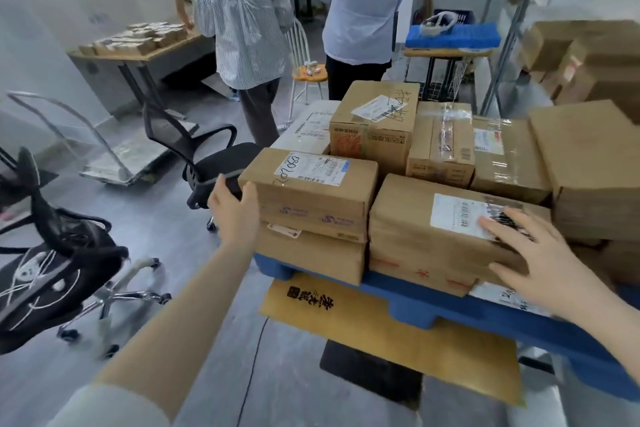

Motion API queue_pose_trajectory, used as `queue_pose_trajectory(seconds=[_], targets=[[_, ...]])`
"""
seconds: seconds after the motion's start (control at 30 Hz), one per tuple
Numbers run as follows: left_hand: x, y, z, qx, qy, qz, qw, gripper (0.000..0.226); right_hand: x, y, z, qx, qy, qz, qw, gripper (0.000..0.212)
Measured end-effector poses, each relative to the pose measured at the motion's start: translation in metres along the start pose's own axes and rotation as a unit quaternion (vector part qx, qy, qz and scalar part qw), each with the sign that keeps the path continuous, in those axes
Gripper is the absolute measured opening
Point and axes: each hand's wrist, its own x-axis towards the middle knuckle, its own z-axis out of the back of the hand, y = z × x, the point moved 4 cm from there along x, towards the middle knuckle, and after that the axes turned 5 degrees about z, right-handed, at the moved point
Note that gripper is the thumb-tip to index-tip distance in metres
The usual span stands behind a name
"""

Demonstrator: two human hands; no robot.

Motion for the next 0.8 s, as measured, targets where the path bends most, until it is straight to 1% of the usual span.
queue_pose_trajectory(seconds=[0.07, 0.17, 0.23, 0.3, 0.4, 0.43, 0.57, 0.67, 0.8], targets=[[0.030, 0.012, -0.003, 0.007, 0.053, 0.075, 0.996, 0.072, 0.005, -0.005, 0.003, 0.016, 0.015, 0.000, 1.000, 0.081], [0.044, 0.027, -0.015, -0.030, 0.126, 0.200, 0.971, 0.070, 0.009, -0.008, 0.005, 0.014, 0.036, -0.004, 0.999, 0.080], [0.045, 0.037, -0.022, -0.033, 0.165, 0.231, 0.958, 0.065, 0.012, -0.008, 0.005, 0.016, 0.043, -0.006, 0.999, 0.078], [0.047, 0.042, -0.025, -0.036, 0.177, 0.231, 0.956, 0.062, 0.016, -0.005, 0.004, 0.013, 0.049, -0.004, 0.999, 0.076], [0.056, 0.040, -0.025, -0.056, 0.156, 0.221, 0.961, 0.049, 0.022, -0.003, 0.003, -0.010, 0.055, -0.015, 0.998, 0.073], [0.059, 0.037, -0.025, -0.063, 0.150, 0.210, 0.964, 0.049, 0.024, -0.002, 0.003, -0.017, 0.055, -0.017, 0.998, 0.072], [0.069, 0.030, -0.030, -0.040, 0.143, 0.178, 0.973, 0.071, 0.023, 0.004, 0.002, -0.036, 0.019, -0.036, 0.999, 0.068], [0.073, 0.030, -0.031, -0.027, 0.141, 0.173, 0.974, 0.078, 0.020, 0.006, -0.004, -0.045, 0.008, -0.048, 0.998, 0.067], [0.075, 0.031, -0.031, -0.016, 0.140, 0.168, 0.976, 0.082, 0.021, 0.005, -0.004, -0.049, 0.019, -0.054, 0.997, 0.069]])
